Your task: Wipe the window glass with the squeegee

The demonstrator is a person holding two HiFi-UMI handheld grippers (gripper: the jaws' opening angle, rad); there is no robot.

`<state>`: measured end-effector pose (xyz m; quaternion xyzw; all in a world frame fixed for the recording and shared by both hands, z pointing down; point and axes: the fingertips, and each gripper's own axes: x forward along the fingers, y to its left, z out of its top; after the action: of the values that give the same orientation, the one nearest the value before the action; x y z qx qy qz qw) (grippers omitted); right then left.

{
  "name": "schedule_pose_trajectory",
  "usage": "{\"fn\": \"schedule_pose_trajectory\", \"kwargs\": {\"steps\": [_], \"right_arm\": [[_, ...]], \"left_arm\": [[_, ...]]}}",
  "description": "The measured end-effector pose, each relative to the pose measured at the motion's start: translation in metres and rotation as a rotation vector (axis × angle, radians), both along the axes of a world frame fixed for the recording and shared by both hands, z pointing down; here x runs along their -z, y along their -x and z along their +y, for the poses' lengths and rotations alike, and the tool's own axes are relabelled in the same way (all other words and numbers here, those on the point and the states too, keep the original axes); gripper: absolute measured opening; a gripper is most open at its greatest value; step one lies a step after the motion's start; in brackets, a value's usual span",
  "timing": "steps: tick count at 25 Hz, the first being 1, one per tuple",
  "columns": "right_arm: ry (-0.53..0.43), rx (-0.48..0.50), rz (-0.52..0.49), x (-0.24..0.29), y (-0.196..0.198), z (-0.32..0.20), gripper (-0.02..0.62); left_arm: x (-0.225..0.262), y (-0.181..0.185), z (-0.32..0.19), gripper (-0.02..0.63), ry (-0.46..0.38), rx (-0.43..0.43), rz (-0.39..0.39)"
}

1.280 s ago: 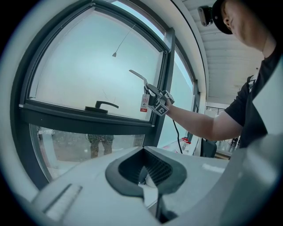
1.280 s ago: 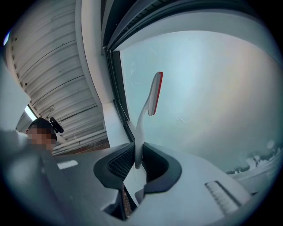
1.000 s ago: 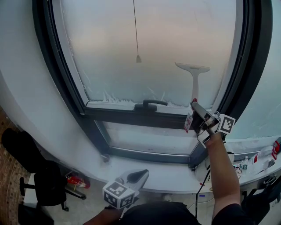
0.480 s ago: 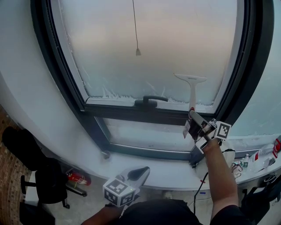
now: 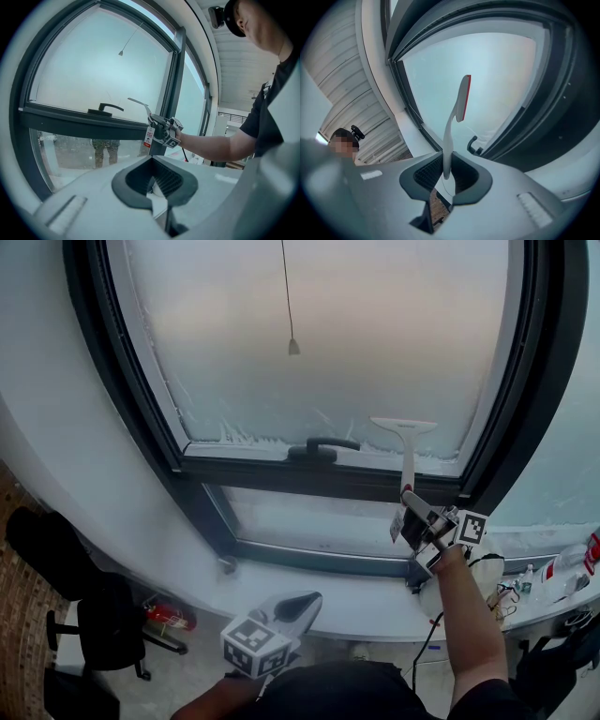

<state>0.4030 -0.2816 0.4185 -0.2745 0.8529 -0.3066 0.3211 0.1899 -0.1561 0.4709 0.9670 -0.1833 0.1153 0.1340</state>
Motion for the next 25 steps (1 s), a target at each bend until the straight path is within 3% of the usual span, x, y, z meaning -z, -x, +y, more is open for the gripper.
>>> {"fn": "schedule_pose_trajectory", "kwargs": {"steps": [25], "right_arm": [[0.151,0.010,-0.045,-0.083,0.004,0.002,0.080]], "left_arm": [[-0.008,0.003,-0.007,0.000,0.017,0.003,-0.016]]}}
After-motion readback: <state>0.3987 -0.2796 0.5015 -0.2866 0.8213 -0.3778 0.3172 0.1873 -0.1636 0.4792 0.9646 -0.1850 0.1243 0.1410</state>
